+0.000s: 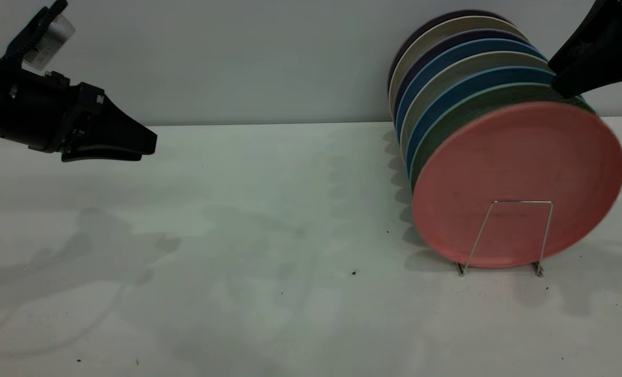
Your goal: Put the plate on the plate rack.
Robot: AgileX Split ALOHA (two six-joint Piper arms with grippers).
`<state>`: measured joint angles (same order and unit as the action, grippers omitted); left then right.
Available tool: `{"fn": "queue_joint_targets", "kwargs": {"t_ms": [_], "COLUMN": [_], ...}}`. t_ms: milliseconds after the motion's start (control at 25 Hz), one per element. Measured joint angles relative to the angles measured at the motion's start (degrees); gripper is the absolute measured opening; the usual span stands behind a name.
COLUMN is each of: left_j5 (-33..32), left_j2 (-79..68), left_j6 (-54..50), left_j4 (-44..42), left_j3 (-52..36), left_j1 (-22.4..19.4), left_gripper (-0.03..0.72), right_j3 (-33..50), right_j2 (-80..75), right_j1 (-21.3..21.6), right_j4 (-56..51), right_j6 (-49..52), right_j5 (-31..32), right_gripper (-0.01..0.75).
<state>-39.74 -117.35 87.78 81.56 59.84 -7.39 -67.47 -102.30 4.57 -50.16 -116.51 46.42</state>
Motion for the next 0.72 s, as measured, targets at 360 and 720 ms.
{"fn": "queue_joint_targets", "kwargs": {"t_ms": [360,720], "left_j5": [5.3,2.3], "left_j2": [0.0,4.5], "left_j6": [-14.8,-65.1], "left_j4": [-8.9,-58.4], "left_j3": [0.8,8.8], "left_j1": [0.0,0.0], "left_gripper": [0.306,0.306], "right_j3": [0.0,0.0], "right_j2": [1.0,2.0], "right_j1": [0.0,0.0], "right_j4": [-1.6,3.9], "right_j6": [33.1,72.1], "right_j5": [1.4,3.1], "right_gripper": [0.241,0.241]}}
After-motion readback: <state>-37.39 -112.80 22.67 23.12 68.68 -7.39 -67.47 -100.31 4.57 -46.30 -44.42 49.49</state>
